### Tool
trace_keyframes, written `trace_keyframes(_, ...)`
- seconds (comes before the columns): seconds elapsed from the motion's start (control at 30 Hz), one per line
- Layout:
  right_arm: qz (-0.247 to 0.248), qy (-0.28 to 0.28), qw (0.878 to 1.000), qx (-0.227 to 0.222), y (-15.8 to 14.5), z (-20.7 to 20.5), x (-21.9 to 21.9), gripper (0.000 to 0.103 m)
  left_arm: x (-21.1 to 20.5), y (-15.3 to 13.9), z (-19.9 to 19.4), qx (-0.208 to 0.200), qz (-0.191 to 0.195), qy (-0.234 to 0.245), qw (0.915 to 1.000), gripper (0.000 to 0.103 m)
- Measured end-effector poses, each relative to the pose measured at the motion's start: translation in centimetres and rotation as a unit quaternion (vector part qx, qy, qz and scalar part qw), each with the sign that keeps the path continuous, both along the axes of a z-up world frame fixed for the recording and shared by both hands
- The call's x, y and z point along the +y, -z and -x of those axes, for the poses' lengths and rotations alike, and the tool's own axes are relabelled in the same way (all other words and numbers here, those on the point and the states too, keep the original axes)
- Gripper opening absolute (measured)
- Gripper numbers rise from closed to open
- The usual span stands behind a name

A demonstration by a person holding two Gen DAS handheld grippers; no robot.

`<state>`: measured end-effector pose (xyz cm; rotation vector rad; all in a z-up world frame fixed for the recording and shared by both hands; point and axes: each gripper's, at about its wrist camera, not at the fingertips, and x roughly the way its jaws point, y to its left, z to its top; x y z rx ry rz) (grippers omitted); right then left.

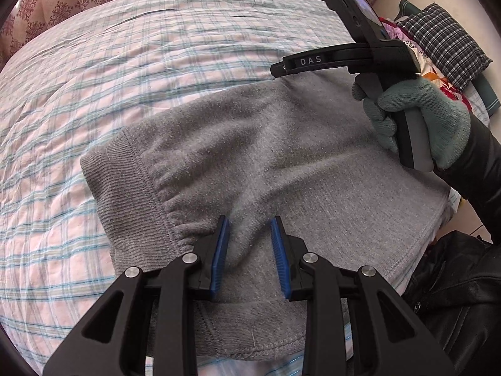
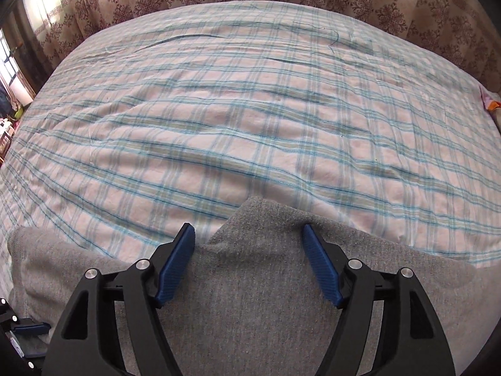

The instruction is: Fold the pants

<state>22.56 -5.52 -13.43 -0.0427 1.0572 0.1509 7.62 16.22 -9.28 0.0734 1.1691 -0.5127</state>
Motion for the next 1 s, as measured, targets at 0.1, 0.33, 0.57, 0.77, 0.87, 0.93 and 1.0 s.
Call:
trace_keyframes(0.1, -0.018, 0.008, 1.0, -0.022, -1.8, 1.0, -1.4, 0.069, -0.6, -0.6, -0.4, -0.003, -0.021, -0.004, 0.9998, 0.03)
trace_keyframes(0.33, -0.013, 0.046, 0.998, -0.048, -3.7, 4.6, -6.9, 0.069, -5.0, -2.9, -0.6, -0.047, -0.038, 0.039, 0.9974, 0.043)
trace_keyframes(0.57, 0.002, 0.132, 0.99, -0.055, -3.6, 7.8, -15.8, 0.069, -10.8, -4.0, -1.3, -0.063, -0.02, 0.066, 0.9956, 0.05)
trace_keyframes(0.77, -0.002, 0.196, 0.979, -0.058, -3.4, 9.6, -22.3, 0.069, -15.0, -3.7, -3.2, -0.064, -0.024, 0.078, 0.9946, 0.052)
trace_keyframes(0.87, -0.009, 0.202, 0.978, -0.055, -2.9, 9.8, -23.6, 0.069, -17.4, -3.3, -4.9, -0.06, -0.025, 0.082, 0.9945, 0.052)
trace_keyframes(0.93, -0.005, 0.199, 0.979, -0.049, -2.2, 9.4, -23.6, 0.069, -18.9, -2.6, -6.1, -0.057, -0.029, 0.085, 0.9944, 0.052)
trace_keyframes(1.0, 0.007, 0.199, 0.979, -0.035, -1.1, 8.9, -23.5, 0.069, -20.2, -1.8, -7.3, -0.051, -0.032, 0.082, 0.9948, 0.052)
